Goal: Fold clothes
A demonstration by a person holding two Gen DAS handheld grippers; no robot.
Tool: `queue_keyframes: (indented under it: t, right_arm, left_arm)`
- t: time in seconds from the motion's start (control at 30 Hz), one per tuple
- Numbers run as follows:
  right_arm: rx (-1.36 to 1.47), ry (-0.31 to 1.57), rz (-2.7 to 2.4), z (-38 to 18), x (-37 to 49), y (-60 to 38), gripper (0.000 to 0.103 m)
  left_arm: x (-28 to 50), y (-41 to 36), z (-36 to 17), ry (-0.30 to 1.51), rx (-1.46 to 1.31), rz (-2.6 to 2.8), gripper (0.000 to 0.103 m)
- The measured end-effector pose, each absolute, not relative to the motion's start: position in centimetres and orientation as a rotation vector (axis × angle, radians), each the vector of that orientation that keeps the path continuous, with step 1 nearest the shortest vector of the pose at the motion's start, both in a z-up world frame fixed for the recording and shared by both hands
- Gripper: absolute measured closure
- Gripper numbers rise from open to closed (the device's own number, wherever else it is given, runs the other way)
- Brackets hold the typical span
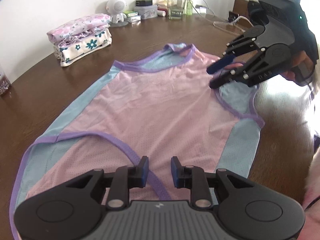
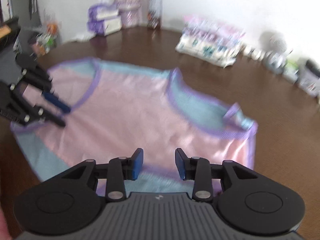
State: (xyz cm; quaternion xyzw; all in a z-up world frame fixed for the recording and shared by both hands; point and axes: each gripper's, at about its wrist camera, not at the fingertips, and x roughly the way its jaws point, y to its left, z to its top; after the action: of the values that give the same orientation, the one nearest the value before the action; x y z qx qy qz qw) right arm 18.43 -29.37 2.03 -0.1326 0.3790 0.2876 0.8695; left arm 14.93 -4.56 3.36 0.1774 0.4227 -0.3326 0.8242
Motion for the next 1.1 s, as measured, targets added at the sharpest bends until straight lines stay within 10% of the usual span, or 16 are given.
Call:
queue_keyframes:
  t: [0.23, 1.1]
  right_arm:
    - [-0.317, 0.802, 0.509, 0.6, 21.5, -30.0, 0.082]
    - [-0.288, 0.809, 0.656, 0.6, 17.3, -28.2, 0.081]
  left_arm:
    - [17.8, -5.3, 3.1, 0.895, 0.313, -0.676, 0.081]
    - [14.4, -5.2, 2.4, 0.887, 0.339, -0.672, 0.081]
